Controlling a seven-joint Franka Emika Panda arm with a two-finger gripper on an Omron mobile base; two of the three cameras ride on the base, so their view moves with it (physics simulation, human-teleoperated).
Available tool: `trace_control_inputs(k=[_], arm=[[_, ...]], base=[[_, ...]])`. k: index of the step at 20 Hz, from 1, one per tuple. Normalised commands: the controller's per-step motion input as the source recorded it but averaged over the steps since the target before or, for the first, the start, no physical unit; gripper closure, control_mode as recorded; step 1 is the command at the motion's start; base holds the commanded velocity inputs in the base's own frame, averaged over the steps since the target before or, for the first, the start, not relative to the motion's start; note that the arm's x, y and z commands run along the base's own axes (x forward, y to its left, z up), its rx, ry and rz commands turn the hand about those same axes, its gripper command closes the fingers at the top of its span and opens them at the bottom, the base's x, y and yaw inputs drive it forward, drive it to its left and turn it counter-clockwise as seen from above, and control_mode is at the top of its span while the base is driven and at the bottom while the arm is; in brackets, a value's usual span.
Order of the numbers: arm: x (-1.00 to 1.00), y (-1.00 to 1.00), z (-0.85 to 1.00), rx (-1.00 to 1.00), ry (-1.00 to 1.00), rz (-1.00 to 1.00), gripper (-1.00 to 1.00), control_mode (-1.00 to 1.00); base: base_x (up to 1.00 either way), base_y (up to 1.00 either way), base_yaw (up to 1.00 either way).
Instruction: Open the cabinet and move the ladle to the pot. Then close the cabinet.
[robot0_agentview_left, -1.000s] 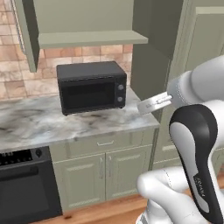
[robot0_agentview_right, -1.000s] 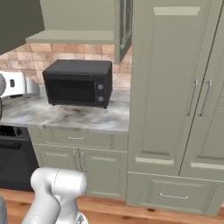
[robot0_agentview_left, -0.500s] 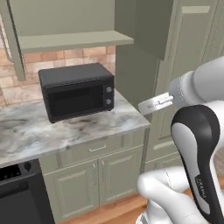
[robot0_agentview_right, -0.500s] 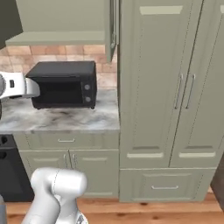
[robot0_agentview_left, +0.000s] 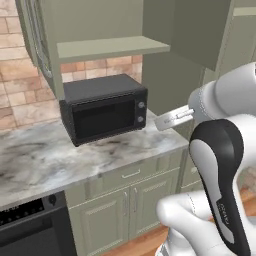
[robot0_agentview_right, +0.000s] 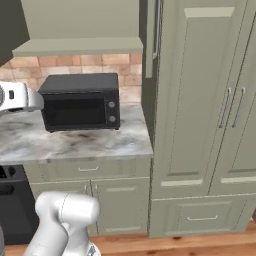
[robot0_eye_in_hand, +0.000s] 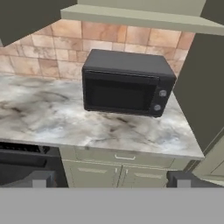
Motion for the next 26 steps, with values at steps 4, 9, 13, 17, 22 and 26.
trace_control_inputs(k=[4,9,13,17,22,26], arm=[[0.00,0.00,0.00,0.00,0.00,0.00,-1.00,1.00],[0.00,0.00,0.00,0.00,0.00,0.00,-1.00,1.00],[0.00,0.00,0.00,0.00,0.00,0.00,-1.00,1.00],[0.00,0.00,0.00,0.00,0.00,0.00,-1.00,1.00],[0.00,0.00,0.00,0.00,0.00,0.00,-1.00,1.00],[0.00,0.00,0.00,0.00,0.00,0.00,-1.00,1.00]], base=[[0.00,-0.40,0.01],[0.34,-0.14,0.08],[0.46,0.02,0.05],[0.09,-0.23,0.12],[0.00,-0.31,0.15],[0.00,-0.35,0.17]])
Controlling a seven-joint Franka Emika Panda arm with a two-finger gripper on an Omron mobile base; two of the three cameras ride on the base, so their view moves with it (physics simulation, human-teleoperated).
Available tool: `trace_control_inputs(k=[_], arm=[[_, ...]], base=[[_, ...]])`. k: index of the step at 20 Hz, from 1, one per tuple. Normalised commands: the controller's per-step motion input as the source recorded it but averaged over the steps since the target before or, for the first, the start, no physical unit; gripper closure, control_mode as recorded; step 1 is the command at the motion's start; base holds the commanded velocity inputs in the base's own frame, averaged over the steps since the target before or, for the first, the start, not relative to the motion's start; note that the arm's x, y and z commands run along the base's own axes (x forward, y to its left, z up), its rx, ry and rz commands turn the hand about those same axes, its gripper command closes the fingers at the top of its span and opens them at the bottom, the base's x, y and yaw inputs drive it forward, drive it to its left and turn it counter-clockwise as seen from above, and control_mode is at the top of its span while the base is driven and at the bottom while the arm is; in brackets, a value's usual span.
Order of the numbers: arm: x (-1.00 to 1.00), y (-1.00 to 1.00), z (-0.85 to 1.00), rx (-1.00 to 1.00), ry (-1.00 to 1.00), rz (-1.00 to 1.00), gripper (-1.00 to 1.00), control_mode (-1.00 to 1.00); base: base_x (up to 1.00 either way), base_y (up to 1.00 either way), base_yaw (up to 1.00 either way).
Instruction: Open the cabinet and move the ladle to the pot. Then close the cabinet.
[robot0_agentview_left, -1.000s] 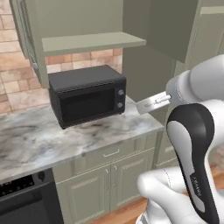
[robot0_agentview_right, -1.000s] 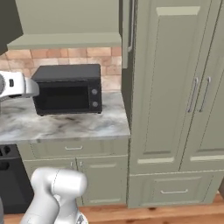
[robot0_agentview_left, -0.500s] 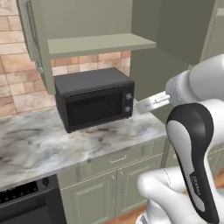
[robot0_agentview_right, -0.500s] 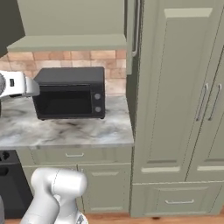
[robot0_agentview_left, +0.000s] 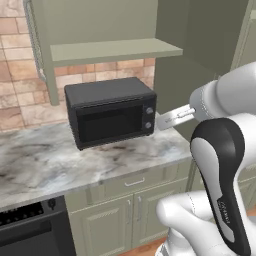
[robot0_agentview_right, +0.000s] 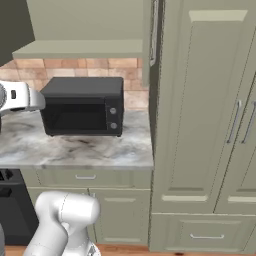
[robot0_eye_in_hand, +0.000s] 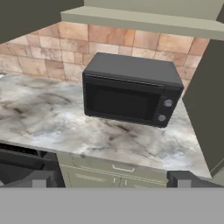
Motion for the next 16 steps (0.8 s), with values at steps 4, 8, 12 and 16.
trace_control_inputs(k=[4,8,12,16], arm=[[0.00,0.00,0.00,0.00,0.00,0.00,-1.00,1.00],[0.00,0.00,0.00,0.00,0.00,0.00,-1.00,1.00],[0.00,0.00,0.00,0.00,0.00,0.00,-1.00,1.00],[0.00,0.00,0.00,0.00,0.00,0.00,-1.00,1.00]], base=[[0.15,-0.31,0.09],[0.43,-0.29,0.07],[0.49,0.00,0.00],[0.45,0.00,0.00]])
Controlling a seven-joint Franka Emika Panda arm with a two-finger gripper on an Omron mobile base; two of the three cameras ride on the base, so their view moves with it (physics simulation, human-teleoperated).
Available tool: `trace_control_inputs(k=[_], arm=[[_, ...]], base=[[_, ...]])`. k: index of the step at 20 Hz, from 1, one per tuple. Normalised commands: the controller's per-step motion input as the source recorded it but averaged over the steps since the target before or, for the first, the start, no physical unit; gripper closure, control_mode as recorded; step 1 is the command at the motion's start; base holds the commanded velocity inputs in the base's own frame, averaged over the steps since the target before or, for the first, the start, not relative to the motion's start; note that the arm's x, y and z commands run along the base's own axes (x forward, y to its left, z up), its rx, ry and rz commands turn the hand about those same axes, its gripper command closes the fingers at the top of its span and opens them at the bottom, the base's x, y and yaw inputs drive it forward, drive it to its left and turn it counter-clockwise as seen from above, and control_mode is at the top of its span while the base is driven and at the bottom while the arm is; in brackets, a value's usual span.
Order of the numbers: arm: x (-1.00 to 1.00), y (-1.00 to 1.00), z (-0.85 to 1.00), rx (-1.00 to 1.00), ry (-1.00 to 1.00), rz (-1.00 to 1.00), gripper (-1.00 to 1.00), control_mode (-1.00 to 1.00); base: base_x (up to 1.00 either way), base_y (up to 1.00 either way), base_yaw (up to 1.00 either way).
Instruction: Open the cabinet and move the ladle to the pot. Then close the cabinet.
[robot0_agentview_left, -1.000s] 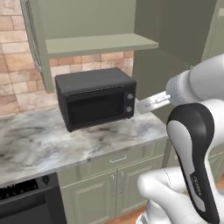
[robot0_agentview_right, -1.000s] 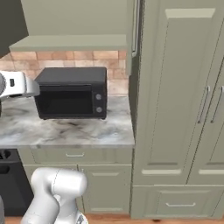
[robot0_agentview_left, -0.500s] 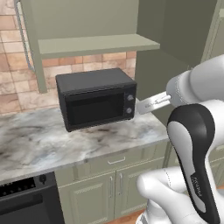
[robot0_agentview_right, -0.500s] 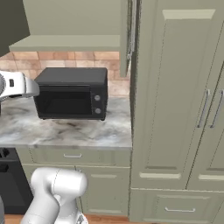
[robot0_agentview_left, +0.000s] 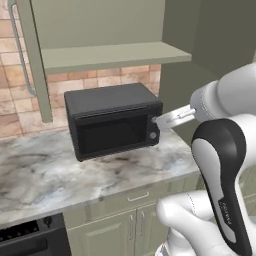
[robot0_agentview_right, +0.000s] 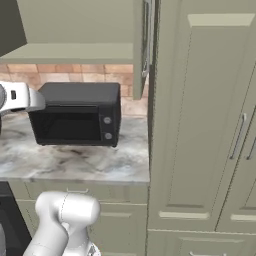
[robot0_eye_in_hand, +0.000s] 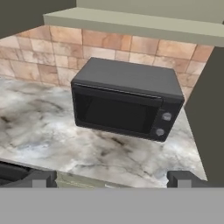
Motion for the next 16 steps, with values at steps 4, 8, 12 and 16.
trace_control_inputs(k=[4,8,12,16], arm=[[0.00,0.00,0.00,0.00,0.00,0.00,-1.00,1.00],[0.00,0.00,0.00,0.00,0.00,0.00,-1.00,1.00],[0.00,0.00,0.00,0.00,0.00,0.00,-1.00,1.00],[0.00,0.00,0.00,0.00,0.00,0.00,-1.00,1.00]], base=[[0.33,0.00,0.00],[0.35,0.00,0.00],[0.22,0.00,0.00],[0.25,0.00,0.00]])
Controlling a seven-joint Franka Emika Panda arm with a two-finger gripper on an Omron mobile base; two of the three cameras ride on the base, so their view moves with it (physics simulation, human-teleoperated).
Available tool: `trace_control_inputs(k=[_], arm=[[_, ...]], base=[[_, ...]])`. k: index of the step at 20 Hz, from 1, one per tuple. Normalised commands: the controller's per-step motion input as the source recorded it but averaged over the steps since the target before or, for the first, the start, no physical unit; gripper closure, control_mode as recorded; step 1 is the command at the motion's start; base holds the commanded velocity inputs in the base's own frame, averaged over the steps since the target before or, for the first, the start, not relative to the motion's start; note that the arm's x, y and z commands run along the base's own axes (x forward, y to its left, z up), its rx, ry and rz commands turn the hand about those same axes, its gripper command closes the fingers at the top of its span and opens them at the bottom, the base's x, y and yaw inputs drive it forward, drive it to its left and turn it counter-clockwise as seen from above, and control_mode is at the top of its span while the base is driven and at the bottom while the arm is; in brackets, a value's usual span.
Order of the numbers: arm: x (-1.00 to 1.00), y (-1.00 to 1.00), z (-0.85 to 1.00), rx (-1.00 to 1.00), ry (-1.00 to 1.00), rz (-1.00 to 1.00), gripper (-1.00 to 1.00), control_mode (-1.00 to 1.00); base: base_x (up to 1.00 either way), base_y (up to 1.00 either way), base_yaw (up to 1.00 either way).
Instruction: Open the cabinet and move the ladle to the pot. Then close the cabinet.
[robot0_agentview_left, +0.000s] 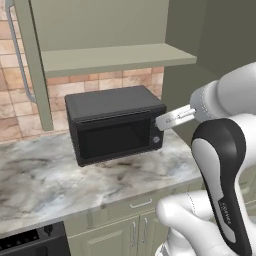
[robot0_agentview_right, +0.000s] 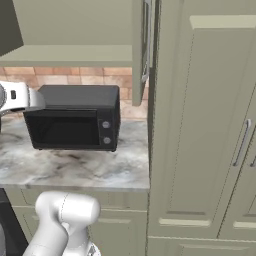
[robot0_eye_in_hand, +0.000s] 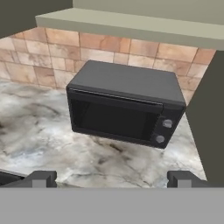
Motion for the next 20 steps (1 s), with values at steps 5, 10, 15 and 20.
trace_control_inputs(k=[5,10,15,20], arm=[[0.00,0.00,0.00,0.00,0.00,0.00,-1.00,1.00],[-0.14,0.00,0.01,0.00,-0.03,0.00,-1.00,-1.00],[-0.33,-0.08,0.12,0.01,-0.05,0.00,-1.00,-1.00],[-0.20,-0.14,0.29,0.00,-0.06,0.00,-1.00,-1.00]], base=[[0.09,0.00,0.00],[0.00,0.00,0.00],[0.00,0.00,0.00],[0.00,0.00,0.00]])
